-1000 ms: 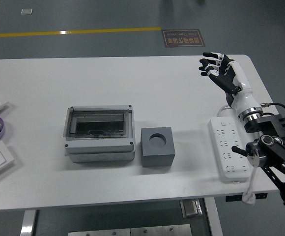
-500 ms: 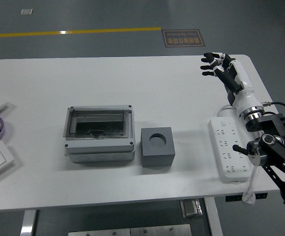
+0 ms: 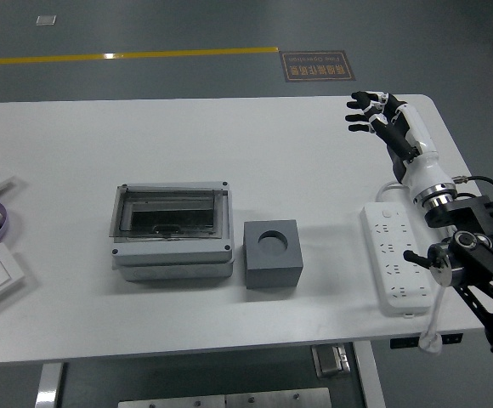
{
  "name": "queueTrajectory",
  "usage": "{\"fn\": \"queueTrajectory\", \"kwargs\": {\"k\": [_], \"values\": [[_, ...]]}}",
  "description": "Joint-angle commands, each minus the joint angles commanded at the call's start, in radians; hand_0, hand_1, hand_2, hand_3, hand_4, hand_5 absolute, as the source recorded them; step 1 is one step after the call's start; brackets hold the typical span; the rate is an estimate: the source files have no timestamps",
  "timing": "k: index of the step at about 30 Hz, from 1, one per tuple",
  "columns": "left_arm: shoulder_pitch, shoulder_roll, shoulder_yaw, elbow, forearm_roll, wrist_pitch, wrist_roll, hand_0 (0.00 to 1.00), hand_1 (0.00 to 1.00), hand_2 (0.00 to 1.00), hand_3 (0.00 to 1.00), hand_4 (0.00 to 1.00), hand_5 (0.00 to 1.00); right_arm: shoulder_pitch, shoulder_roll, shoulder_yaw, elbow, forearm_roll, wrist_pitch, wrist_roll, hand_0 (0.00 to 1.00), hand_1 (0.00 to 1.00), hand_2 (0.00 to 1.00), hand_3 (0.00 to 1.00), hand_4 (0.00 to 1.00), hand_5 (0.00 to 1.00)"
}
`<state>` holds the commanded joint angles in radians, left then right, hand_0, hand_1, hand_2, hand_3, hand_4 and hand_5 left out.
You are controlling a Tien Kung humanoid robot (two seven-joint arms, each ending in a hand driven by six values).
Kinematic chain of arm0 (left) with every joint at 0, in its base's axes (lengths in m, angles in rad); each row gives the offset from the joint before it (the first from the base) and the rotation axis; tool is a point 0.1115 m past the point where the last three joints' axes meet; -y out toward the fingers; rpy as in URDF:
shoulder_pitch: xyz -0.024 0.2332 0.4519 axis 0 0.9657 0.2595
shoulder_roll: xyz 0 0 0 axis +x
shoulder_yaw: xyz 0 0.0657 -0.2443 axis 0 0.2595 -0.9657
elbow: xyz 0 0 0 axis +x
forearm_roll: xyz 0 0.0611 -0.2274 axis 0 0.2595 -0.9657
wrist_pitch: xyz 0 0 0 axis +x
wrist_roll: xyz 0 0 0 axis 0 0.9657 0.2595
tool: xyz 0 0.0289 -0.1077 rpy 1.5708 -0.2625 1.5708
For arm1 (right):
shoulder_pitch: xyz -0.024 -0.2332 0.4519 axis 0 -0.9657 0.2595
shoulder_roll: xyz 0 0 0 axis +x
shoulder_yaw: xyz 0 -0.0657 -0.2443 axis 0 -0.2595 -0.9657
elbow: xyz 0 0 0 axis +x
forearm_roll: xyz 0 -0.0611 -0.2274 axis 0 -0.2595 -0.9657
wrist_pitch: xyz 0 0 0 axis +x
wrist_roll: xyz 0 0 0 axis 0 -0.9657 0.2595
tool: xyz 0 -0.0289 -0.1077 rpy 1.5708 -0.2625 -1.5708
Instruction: Pick up the cylinder from the cube,place it in the box,flap close box
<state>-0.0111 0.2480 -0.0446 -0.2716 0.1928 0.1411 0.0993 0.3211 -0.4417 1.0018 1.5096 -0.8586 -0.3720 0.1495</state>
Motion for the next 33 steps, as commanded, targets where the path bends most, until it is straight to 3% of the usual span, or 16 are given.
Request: {"fn": "queueTrajectory", "kwargs": {"k": [13,14,19,20,33], "values": [[-0.002,0.005,0.002,0.0,0.002,-0.001,0.001,0.583,0.572,0.549,0.611,0.656,0.209,0.002,-0.001,0.006,-0.01,0.014,0.047,0.007,0.593,0.582,0.624,0.617,0.838,0.578],[-0.002,0.005,0.002,0.0,0.003,-0.001,0.001,0.584,0.572,0.549,0.612,0.658,0.211,0.002,-0.001,0.006,-0.011,0.016,0.05,0.007,0.593,0.58,0.626,0.623,0.897,0.674],[-0.003,0.004,0.004,0.0,0.001,-0.001,0.002,0.584,0.572,0.549,0.612,0.658,0.211,0.0,-0.002,0.005,-0.014,0.023,0.063,0.01,0.593,0.58,0.626,0.623,0.897,0.674],[-0.003,0.003,0.005,0.0,0.0,-0.001,0.002,0.584,0.572,0.549,0.612,0.658,0.212,0.0,-0.002,0.005,-0.015,0.024,0.064,0.011,0.611,0.6,0.635,0.632,0.953,0.769],[-0.009,-0.005,0.027,0.001,-0.019,-0.006,0.001,0.584,0.573,0.548,0.613,0.659,0.214,-0.013,0.001,0.01,-0.006,-0.024,0.054,0.006,0.674,0.648,0.671,0.653,0.972,0.804]]}}
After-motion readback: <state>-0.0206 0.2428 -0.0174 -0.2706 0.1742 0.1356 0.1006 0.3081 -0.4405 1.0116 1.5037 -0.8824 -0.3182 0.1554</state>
